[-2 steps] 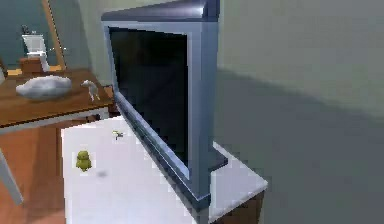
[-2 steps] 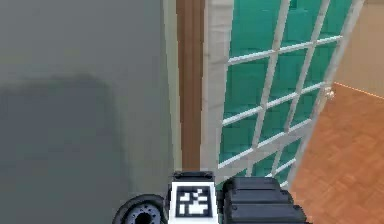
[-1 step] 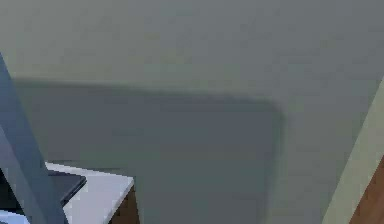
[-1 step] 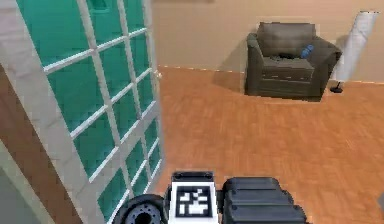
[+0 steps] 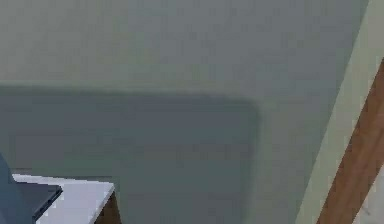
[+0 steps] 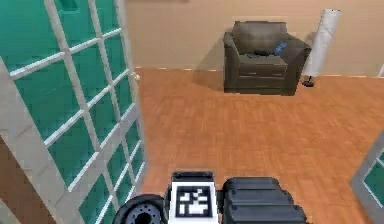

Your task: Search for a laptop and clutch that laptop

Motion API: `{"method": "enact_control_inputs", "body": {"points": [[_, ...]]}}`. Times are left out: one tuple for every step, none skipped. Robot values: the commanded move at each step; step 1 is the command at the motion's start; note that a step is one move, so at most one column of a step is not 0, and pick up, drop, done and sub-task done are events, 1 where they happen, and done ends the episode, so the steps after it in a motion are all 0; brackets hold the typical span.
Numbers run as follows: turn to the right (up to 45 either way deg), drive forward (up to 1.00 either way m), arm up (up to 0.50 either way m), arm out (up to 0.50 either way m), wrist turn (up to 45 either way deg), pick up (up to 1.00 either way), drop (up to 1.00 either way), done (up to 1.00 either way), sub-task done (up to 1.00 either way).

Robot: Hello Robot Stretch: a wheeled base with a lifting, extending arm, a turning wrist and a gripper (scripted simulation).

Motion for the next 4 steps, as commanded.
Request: {"method": "enact_control_inputs", "body": {"points": [[0.0, 0.45, 0.00, 0.00, 0.0, 0.00, 0.00, 0.00, 0.00], [-45.0, 0.00, 0.00, 0.00, 0.0, 0.00, 0.00, 0.00, 0.00], [-45.0, 0.00, 0.00, 0.00, 0.0, 0.00, 0.00, 0.00, 0.00], [-45.0, 0.00, 0.00, 0.00, 0.0, 0.00, 0.00, 0.00, 0.00]]}}
